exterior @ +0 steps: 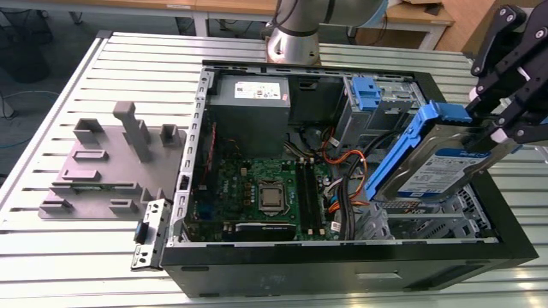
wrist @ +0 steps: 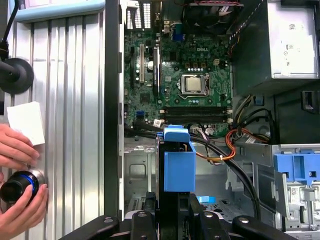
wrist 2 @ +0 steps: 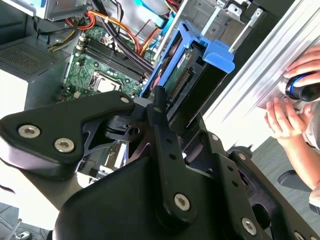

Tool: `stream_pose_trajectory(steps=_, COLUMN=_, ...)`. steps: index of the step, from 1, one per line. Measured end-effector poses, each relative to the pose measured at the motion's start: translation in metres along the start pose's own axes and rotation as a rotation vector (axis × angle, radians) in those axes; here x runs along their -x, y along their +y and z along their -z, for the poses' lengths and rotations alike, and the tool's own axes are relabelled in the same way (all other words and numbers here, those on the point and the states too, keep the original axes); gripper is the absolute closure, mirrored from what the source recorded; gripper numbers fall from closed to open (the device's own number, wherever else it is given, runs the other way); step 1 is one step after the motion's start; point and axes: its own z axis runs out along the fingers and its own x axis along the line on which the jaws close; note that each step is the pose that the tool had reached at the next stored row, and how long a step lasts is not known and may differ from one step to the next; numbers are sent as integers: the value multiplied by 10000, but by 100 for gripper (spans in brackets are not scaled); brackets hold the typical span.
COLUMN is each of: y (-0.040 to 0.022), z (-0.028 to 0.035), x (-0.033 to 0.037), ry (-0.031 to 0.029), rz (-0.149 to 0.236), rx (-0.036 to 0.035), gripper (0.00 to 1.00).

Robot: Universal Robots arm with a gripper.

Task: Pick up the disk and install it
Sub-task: 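Pick up the disk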

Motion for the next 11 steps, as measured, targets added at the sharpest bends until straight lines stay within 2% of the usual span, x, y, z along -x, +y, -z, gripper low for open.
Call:
stream_pose_trajectory(steps=4, y=-51, z=3, x=-4, ry=3, rz=-3, rx=51, gripper=65)
stream_pose_trajectory(steps=11, y=-81, z=1, x=-9, ry=3, rz=-3, rx=73, gripper=65)
